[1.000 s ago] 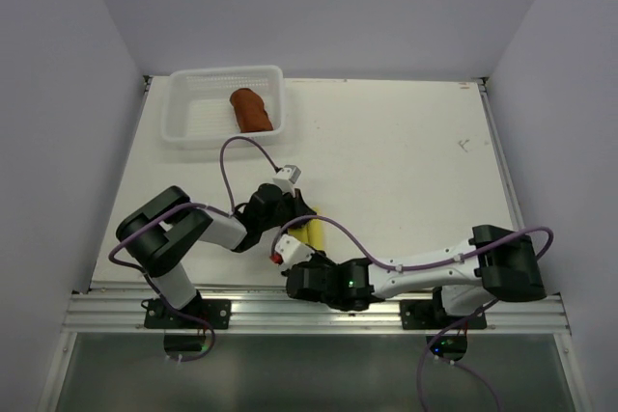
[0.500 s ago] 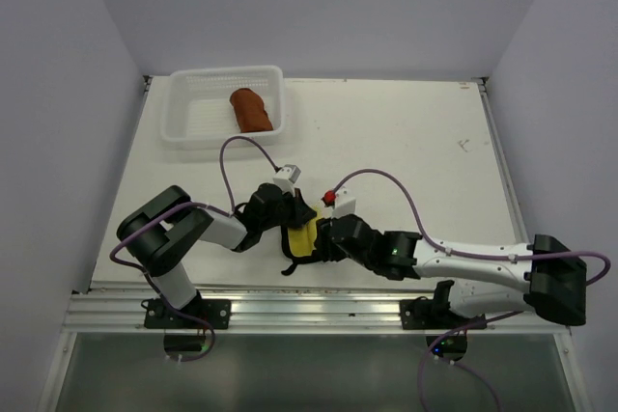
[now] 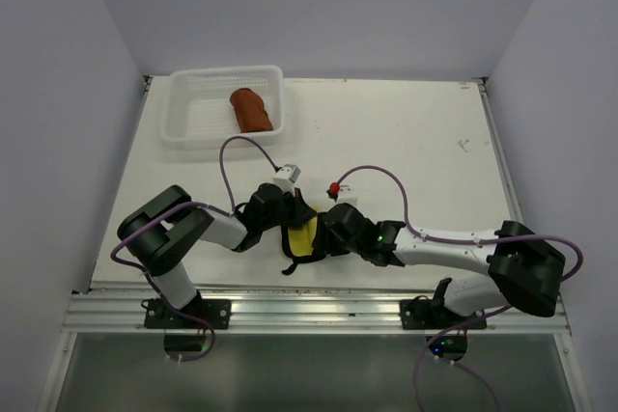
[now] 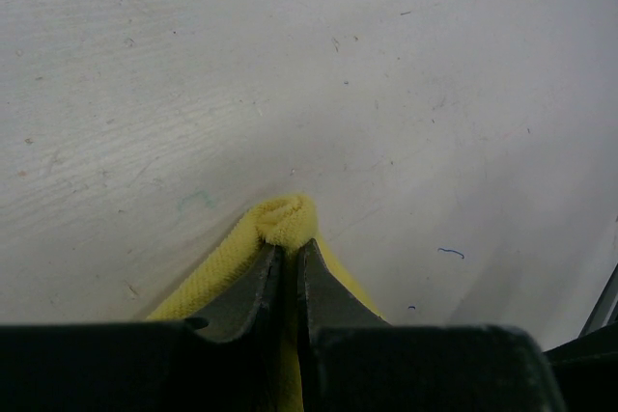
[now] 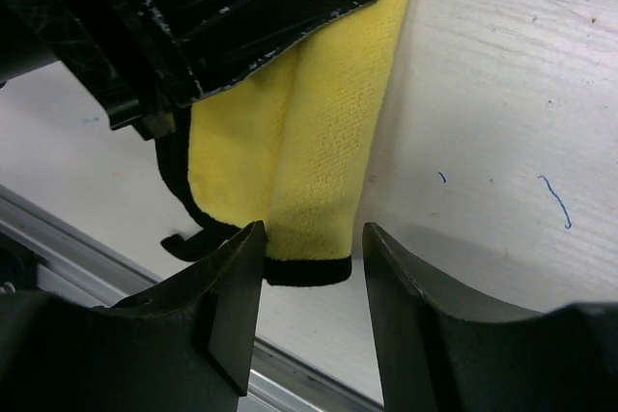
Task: Roll the towels
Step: Roll the towel
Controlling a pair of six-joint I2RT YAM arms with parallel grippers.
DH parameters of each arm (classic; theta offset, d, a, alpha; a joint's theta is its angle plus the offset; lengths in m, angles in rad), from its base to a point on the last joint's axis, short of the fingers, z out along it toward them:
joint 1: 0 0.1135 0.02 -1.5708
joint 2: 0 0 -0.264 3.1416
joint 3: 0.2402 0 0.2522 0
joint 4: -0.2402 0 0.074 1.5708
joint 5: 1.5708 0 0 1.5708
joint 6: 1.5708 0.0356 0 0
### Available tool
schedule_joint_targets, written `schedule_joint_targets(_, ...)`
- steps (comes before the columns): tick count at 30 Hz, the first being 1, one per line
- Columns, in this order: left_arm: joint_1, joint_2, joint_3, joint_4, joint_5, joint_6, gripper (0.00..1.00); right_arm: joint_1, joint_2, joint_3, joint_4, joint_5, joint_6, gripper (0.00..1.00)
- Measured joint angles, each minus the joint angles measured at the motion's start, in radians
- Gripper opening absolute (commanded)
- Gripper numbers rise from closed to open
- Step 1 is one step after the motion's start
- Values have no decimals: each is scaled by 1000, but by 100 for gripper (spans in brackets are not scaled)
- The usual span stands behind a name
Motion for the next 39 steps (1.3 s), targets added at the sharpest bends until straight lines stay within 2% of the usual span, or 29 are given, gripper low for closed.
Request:
schedule_joint_targets(9, 0, 0, 0, 0, 0, 0, 0, -28, 71, -14, 31, -27, 47, 49)
schedule_joint_targets(11, 0, 0, 0, 0, 0, 0, 0, -28, 84, -29, 50, -39, 56, 45)
schedule_joint_targets(15, 0, 0, 0, 0, 0, 0, 0, -32, 98, -55, 108, -54, 79, 33)
schedule_joint_targets(16, 0, 0, 0, 0, 0, 0, 0, -32, 98, -63, 123, -56, 83, 26)
schedule_joint_targets(18, 0, 0, 0, -2, 0, 0, 0, -34, 98, -79, 151, -63, 91, 20)
schedule_joint_targets(19, 0, 0, 2, -5, -1, 0, 0, -34, 97, -86, 162, -65, 94, 13)
schedule_joint_targets(23, 0, -1, 26, -49, -4, -1, 0, -34, 86, -107, 195, -66, 95, 1)
schedule_joint_targets(28, 0, -14, 85, -172, -10, -1, 0, -34, 77, -109, 194, -47, 68, 0)
schedule_joint_targets(35, -1, -19, 191, -363, -32, 1, 22, -36, 44, -106, 146, 20, -6, 0)
schedule_joint_targets(39, -1, -19, 230, -426, -40, 8, 25, -36, 24, -87, 86, 64, -61, 0)
